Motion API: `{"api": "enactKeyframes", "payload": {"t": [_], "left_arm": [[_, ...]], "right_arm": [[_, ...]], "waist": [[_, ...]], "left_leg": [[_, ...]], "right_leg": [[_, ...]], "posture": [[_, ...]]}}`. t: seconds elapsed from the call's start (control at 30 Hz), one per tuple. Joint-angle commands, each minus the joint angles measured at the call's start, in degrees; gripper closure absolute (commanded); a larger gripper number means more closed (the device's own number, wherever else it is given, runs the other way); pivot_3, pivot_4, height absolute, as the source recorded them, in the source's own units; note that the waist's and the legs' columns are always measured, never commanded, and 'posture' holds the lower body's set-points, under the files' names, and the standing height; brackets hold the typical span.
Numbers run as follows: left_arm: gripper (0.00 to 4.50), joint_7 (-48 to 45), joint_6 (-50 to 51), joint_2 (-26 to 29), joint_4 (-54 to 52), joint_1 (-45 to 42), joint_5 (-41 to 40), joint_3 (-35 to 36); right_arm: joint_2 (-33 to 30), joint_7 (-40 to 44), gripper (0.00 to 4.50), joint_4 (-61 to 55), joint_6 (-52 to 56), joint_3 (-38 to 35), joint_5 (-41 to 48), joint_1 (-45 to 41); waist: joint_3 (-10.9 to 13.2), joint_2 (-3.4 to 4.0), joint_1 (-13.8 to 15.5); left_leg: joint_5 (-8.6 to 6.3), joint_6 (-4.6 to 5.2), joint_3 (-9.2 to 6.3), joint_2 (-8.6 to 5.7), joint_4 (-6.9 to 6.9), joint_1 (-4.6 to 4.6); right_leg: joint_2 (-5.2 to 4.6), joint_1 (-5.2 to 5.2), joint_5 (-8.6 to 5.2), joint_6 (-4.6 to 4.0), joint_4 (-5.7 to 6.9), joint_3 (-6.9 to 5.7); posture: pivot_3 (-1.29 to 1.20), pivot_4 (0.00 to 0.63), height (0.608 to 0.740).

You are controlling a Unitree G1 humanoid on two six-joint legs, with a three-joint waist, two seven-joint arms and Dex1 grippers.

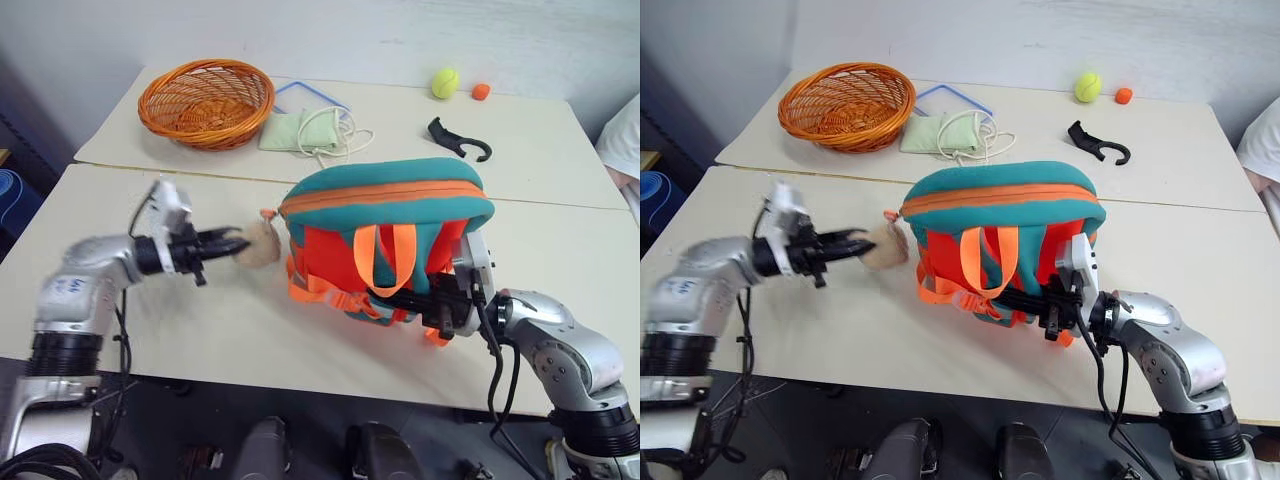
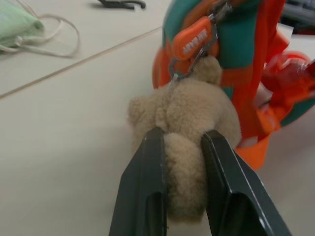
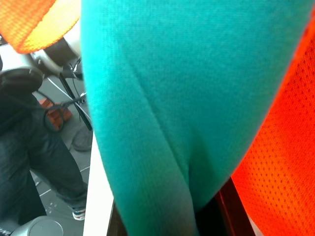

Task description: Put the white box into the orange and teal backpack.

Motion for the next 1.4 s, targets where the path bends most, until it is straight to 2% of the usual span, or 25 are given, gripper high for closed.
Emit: {"api": "enactKeyframes", "payload": {"t": [0.03,0.1,0.23,0.4,0.5,0.67,0.77,0.8,0.83,0.97,1.1,1.17,1.27,1.4], "left_arm": [[3.85,3.1,-5.4,-2.5,2.0,1.6,4.9,-1.1],[3.85,2.8,-7.7,-3.1,1.8,2.5,6.6,-1.8],[3.85,4.1,-6.6,-5.0,-1.1,3.0,3.5,1.4],[3.85,6.5,3.3,-4.0,-3.4,-1.2,-7.5,11.3],[3.85,9.5,7.7,-2.4,-2.3,-3.8,-9.0,14.3],[3.85,4.3,4.6,1.9,-5.5,-0.3,-1.1,6.2],[3.85,3.8,4.1,1.4,-7.2,1.4,0.3,3.7],[3.22,3.5,3.5,1.6,-7.7,1.9,1.2,2.8],[3.09,3.0,2.2,1.9,-8.0,2.4,2.5,1.9],[1.8,1.5,0.4,2.8,-9.0,4.9,3.4,1.9],[0.56,-1.0,-1.7,5.9,-9.7,8.0,1.6,6.1],[0.0,-4.4,-2.1,8.9,-11.3,12.6,-0.5,10.2],[0.0,-6.5,-5.5,11.7,-12.6,20.0,-0.1,15.4],[0.0,-5.2,-8.5,12.0,-14.0,29.8,0.8,22.5]], "right_arm": [[1.1,-1.3,4.5,-2.1,-1.4,-1.4,0.9,0.5],[1.9,-1.8,4.5,-2.3,-1.6,-1.2,0.9,0.9],[2.8,-2.3,4.5,-2.4,-2.2,-1.1,1.1,1.3],[2.6,-2.6,4.5,-3.8,-2.1,-2.6,2.3,1.7],[2.1,-2.9,4.5,-4.8,-1.4,-3.9,3.8,1.8],[2.8,-4.4,4.5,-4.7,-1.5,-5.8,5.6,1.6],[2.8,-4.3,4.5,-3.7,-1.8,-5.3,5.2,1.5],[2.6,-3.9,4.5,-3.6,-1.9,-5.1,4.8,1.7],[2.5,-3.5,4.5,-3.5,-2.3,-4.8,4.3,1.8],[0.9,-2.1,3.18,-3.9,-4.0,-5.6,2.2,3.8],[-3.8,3.0,1.77,-3.2,-8.9,-8.7,-1.2,8.0],[-6.5,6.6,1.01,-0.9,-14.8,-13.9,-4.0,11.6],[-10.9,11.3,0.04,5.4,-20.2,-20.7,-7.0,16.2],[-15.1,15.5,0.04,19.6,-28.1,-24.1,-12.2,16.9]], "waist": [[0.0,0.0,-0.1],[0.0,0.0,-0.1],[0.0,0.01,0.0],[0.0,0.01,0.0],[0.0,0.01,-0.1],[0.0,0.02,-0.3],[0.0,0.02,-0.1],[0.0,0.02,-0.1],[0.0,0.02,0.0],[0.0,0.03,0.0],[0.0,0.04,-0.2],[0.0,0.07,-0.2],[0.1,0.11,-0.1],[0.1,0.14,-0.2]], "left_leg": [[0.0,0.0,0.0,0.0,0.01,-0.01],[0.0,0.0,0.0,0.01,0.02,0.01],[0.0,0.0,0.01,0.01,0.02,0.05],[-0.01,0.01,-0.03,0.01,0.02,0.0],[0.0,0.0,-0.04,0.01,0.02,-0.01],[0.01,-0.02,0.0,0.0,-0.04,0.01],[0.01,-0.02,0.01,0.0,-0.07,0.01],[0.01,-0.02,0.01,0.0,-0.06,0.0],[0.0,-0.01,0.0,0.0,-0.04,-0.01],[-0.02,0.01,0.01,0.0,-0.05,0.0],[-0.04,0.02,0.01,0.0,-0.11,-0.01],[-0.04,0.03,0.02,0.01,-0.1,-0.01],[-0.08,0.06,0.04,0.01,-0.14,0.02],[-0.13,0.15,0.08,0.01,-0.1,0.1]], "right_leg": [[0.0,0.0,0.0,0.0,0.0,0.0],[0.0,-0.02,0.0,0.0,-0.02,0.0],[-0.01,0.0,0.0,0.0,0.01,0.0],[-0.01,-0.01,0.0,0.0,0.03,-0.03],[-0.01,-0.01,0.0,0.0,0.06,-0.06],[0.02,-0.01,0.0,0.0,0.11,-0.03],[0.02,-0.01,0.0,0.0,0.09,-0.03],[0.02,0.0,0.0,0.0,0.06,-0.03],[0.01,0.0,0.0,0.0,0.05,-0.02],[-0.01,-0.01,0.0,0.0,-0.06,0.0],[0.0,-0.02,0.0,0.0,-0.06,0.01],[0.0,-0.03,0.0,0.0,-0.18,0.0],[-0.03,0.04,0.0,-0.01,-0.32,0.01],[-0.1,0.13,0.0,0.0,-0.38,0.04]], "posture": [[0.0,0.15,0.74],[0.0,0.15,0.74],[0.0,0.15,0.74],[0.0,0.15,0.74],[0.0,0.15,0.74],[0.0,0.15,0.74],[0.0,0.15,0.74],[0.0,0.15,0.74],[0.0,0.15,0.74],[0.0,0.15,0.74],[0.0,0.15,0.74],[0.0,0.15,0.74],[0.0,0.15,0.74],[0.0,0.15,0.74]]}}
